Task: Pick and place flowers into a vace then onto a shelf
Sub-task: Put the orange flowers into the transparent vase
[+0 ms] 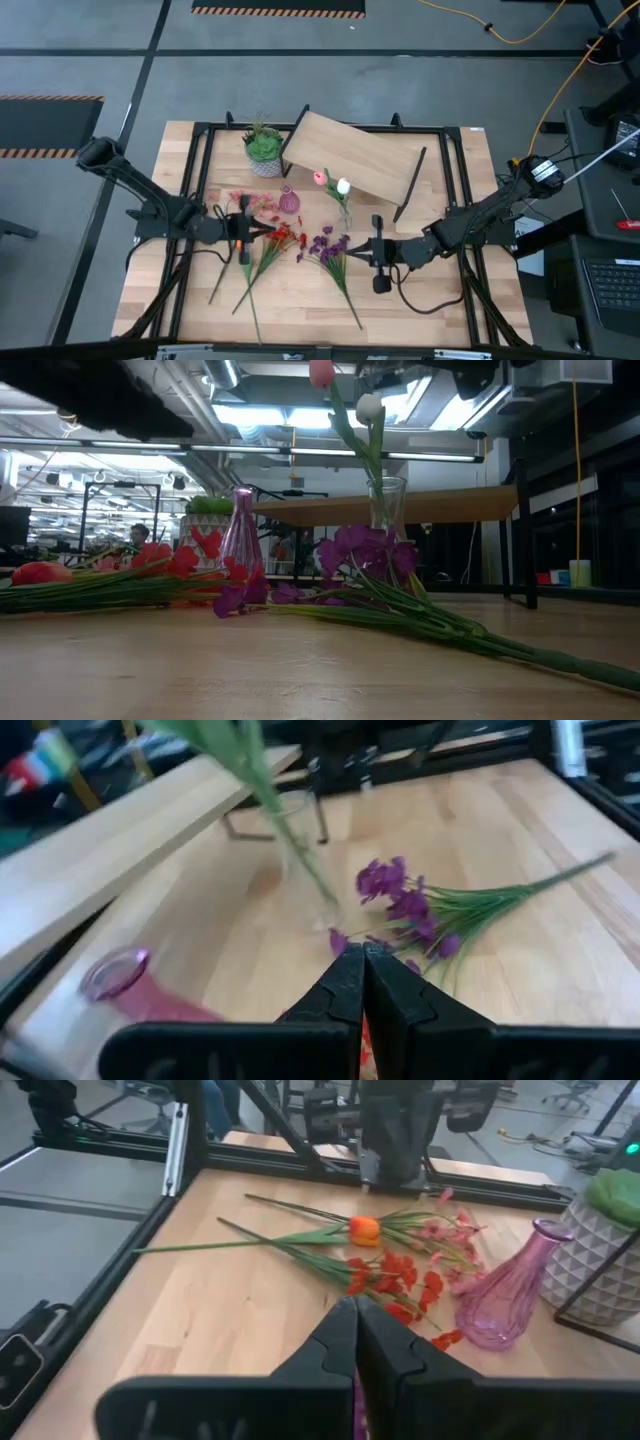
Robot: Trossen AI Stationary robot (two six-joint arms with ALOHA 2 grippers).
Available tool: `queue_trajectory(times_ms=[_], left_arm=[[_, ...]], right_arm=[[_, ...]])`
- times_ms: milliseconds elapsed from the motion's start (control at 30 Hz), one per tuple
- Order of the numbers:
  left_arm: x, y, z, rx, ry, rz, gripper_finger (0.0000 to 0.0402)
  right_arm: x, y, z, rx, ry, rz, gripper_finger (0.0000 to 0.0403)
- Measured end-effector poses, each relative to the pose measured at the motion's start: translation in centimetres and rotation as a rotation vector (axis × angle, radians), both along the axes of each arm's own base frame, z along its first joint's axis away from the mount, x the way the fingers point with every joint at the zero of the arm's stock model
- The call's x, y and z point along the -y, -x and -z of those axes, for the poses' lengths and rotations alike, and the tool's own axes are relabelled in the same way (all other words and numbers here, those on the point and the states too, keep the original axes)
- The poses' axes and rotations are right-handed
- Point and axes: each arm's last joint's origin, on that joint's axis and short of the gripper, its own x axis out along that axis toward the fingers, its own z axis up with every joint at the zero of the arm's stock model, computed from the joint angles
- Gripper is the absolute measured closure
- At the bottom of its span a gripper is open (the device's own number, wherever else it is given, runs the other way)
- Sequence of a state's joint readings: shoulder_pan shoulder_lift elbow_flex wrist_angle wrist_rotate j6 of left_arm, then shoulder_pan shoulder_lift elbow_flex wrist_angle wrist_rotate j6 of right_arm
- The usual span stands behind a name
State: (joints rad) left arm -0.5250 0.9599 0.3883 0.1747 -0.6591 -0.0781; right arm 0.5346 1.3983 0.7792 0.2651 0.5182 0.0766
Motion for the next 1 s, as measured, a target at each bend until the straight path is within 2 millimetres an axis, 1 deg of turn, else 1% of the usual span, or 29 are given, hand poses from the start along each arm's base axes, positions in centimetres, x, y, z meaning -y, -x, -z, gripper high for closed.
queue_trajectory(times_ms=[133,233,300,433,500,600,667,733,900,1000], left_arm=[[1.8,-0.4,-1.0,-0.072,0.042,-0.031,0.0400],[3.4,-1.2,-1.0,-0.135,0.007,-0.021,0.0400],[4.4,-1.9,-0.9,-0.181,-0.009,-0.018,0.0400],[5.9,-3.0,-1.1,-0.278,0.011,-0.062,0.0400],[6.4,-3.2,-1.1,-0.345,0.037,-0.106,0.0400],[6.9,-3.5,-1.5,-0.449,0.114,-0.164,0.0400],[7.2,-3.7,-1.7,-0.529,0.168,-0.197,0.0400],[7.5,-3.8,-2.4,-0.595,0.230,-0.234,0.0400],[8.3,-4.1,-3.8,-0.718,0.347,-0.344,0.0400],[8.4,-4.1,-3.8,-0.760,0.389,-0.402,0.0400]], right_arm=[[-0.2,0.1,0.0,-0.003,0.005,-0.008,0.0397],[-0.1,0.3,0.3,-0.004,0.051,0.041,0.0396],[0.2,0.5,1.0,-0.012,0.069,0.082,0.0399],[0.6,1.2,2.6,-0.009,0.073,0.083,0.0400],[1.0,1.6,3.2,0.021,0.088,0.073,0.0401],[1.7,2.3,3.5,0.084,0.093,0.050,0.0401],[2.4,2.9,4.0,0.098,0.094,0.039,0.0401],[3.0,3.5,4.4,0.112,0.084,0.045,0.0401],[4.2,4.6,5.7,0.118,0.074,0.069,0.0400],[4.3,4.7,5.8,0.126,0.070,0.073,0.0398]])
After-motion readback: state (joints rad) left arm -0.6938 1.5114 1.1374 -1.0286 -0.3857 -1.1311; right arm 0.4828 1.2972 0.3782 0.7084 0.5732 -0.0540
